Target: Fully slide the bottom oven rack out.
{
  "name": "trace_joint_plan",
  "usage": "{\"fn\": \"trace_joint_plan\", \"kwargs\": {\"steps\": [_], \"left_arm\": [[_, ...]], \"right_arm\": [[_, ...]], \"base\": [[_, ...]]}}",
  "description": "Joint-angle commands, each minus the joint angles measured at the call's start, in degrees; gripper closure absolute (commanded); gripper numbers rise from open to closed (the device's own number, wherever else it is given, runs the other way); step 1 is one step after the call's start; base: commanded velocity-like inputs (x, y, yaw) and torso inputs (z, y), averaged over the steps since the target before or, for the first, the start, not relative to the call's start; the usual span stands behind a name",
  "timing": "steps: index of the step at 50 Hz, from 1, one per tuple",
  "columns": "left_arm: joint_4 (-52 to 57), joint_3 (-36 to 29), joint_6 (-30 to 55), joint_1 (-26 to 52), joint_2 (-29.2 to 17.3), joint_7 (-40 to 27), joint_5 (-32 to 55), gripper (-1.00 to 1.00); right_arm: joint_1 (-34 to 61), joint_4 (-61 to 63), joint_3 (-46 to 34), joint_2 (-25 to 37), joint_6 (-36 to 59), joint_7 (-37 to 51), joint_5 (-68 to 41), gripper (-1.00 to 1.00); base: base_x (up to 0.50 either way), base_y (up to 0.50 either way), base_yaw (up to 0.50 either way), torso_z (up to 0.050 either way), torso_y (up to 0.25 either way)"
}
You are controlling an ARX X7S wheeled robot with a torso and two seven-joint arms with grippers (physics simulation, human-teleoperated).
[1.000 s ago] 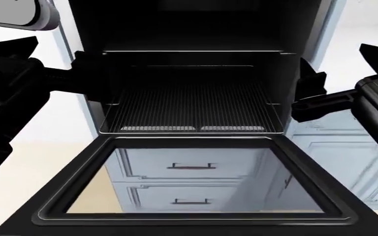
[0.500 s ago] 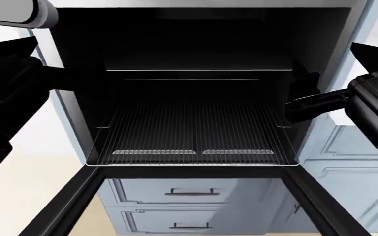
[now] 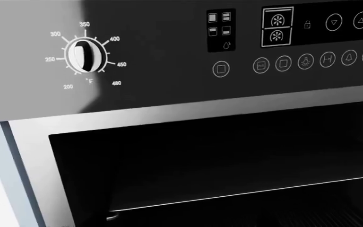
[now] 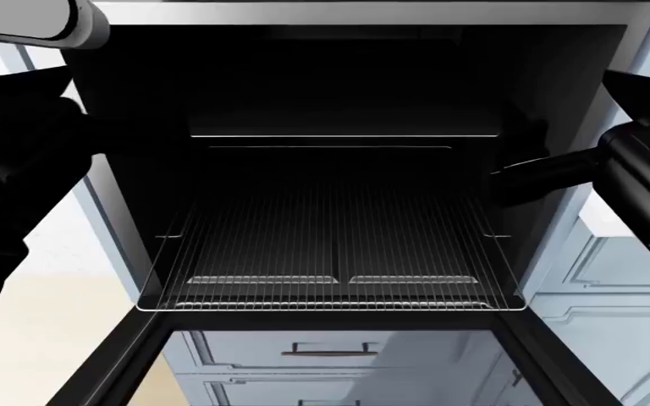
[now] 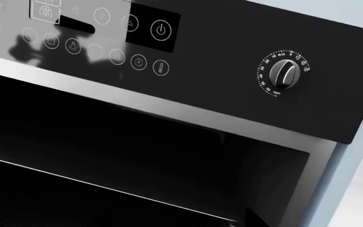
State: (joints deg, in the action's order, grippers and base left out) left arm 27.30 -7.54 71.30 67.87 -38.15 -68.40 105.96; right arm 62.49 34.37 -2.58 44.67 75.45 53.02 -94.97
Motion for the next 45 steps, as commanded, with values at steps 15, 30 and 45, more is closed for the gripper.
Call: {"fn": "trace_joint_plan", "kwargs": {"steps": [15,30,45], "left_arm": [[-2.5,-3.7,-1.2,2.0,-1.3,-3.5,5.7,-1.0],[-0.3,-5.1,-5.4,3.3,-3.3,-9.3,14.3,-1.0],[-0.5,-6.3,-5.9,4.4,-3.2,-8.9,14.2,-1.0]], "right_arm": [[10.4,-7.7,-7.1,-1.9,-0.4,6.4,-9.5,-1.0],[9.6,-6.1,-7.9,-0.4,-2.5,9.9,-14.3,-1.0],[9.4,-6.0,-8.5,-0.1,-2.8,9.4,-13.8,-1.0]], "base": [[0.0,0.0,0.0,0.0,-0.146],[0.0,0.0,0.0,0.0,-0.164],[0.0,0.0,0.0,0.0,-0.164]]}}
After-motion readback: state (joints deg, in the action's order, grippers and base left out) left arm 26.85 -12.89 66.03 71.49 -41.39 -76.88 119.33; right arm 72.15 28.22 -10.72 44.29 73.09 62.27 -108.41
